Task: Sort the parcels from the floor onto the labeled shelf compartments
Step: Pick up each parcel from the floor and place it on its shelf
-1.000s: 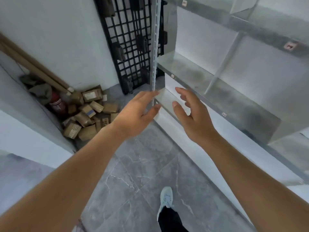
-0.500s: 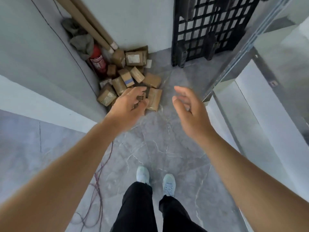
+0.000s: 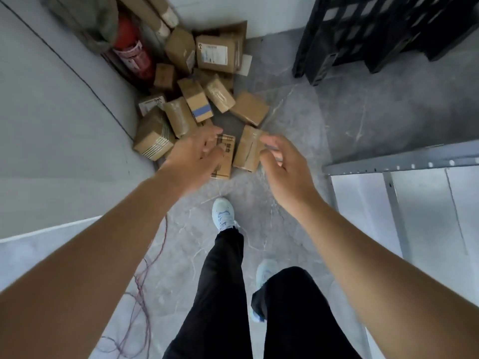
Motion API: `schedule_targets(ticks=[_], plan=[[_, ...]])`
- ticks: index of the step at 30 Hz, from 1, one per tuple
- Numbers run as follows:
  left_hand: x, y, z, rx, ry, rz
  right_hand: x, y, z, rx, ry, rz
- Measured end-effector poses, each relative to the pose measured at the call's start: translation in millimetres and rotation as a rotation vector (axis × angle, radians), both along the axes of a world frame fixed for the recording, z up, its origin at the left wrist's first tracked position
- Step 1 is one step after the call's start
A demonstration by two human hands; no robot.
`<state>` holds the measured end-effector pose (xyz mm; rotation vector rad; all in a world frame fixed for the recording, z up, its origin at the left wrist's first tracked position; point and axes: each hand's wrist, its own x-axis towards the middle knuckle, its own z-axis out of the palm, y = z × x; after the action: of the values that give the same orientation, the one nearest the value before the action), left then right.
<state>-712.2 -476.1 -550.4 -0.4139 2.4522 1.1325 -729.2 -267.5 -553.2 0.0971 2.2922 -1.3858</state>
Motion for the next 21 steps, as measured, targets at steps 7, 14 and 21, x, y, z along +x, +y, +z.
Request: schedule_targets(ticks=[7,14,21], plan=[[-68,-23,-197,0.076,-0.068,0.193,-71,-48,-207,0.093,-0.119,0.143],[-95,-26,-401,0.019,-0.193,0.373,-83,-69,-415,0.153,-0.258,0.199],[-77,-59,-515,-0.149,-0.303,0.419,-80,-89,-512,0.173,-0.353,0.074]])
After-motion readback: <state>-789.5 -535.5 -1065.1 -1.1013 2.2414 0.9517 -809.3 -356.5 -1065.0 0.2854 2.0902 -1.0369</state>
